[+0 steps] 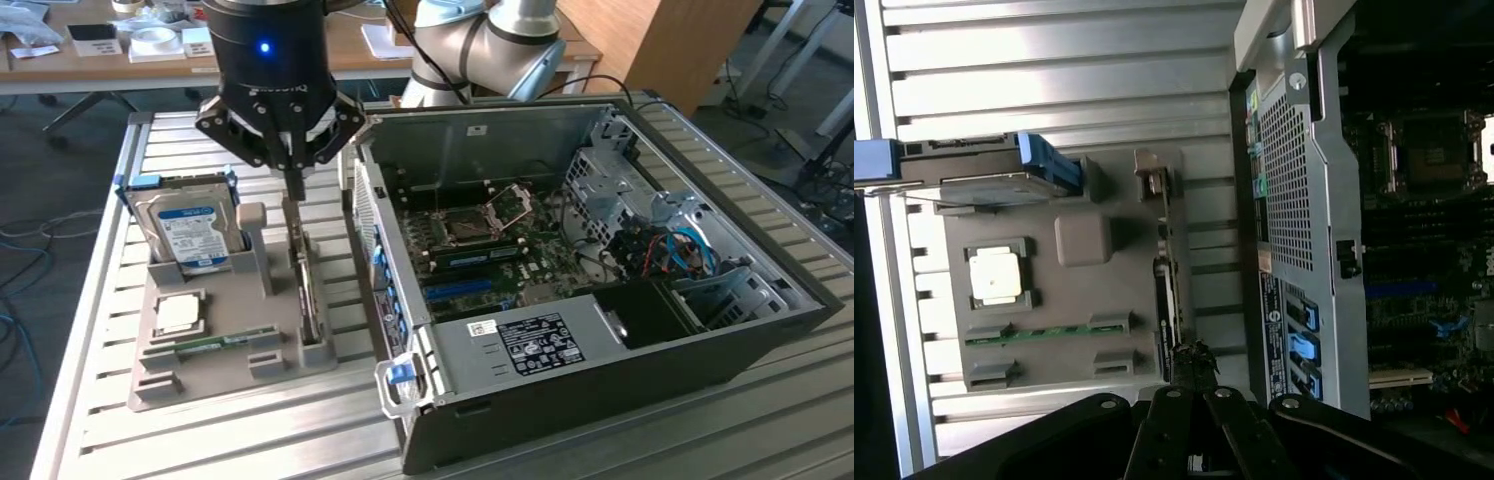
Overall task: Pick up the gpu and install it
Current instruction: 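Reach for the gpu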
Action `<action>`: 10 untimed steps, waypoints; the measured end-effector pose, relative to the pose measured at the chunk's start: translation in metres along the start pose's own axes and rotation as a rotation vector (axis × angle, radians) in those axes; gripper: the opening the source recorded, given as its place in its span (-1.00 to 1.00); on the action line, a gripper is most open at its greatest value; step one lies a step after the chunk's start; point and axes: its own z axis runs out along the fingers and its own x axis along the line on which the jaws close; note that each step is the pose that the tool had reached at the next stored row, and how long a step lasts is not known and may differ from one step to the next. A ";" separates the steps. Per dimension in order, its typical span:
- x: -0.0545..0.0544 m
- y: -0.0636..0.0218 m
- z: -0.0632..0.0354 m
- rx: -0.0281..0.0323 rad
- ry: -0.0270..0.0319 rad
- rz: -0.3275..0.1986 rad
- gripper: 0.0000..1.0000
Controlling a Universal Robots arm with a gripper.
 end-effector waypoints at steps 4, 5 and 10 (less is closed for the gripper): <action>0.000 -0.0012 0.0000 0.0000 0.0000 0.000 -0.79; 0.001 -0.0014 0.0000 0.0001 0.0000 0.000 -0.79; 0.007 -0.0020 0.0001 0.0001 0.0000 0.000 -0.79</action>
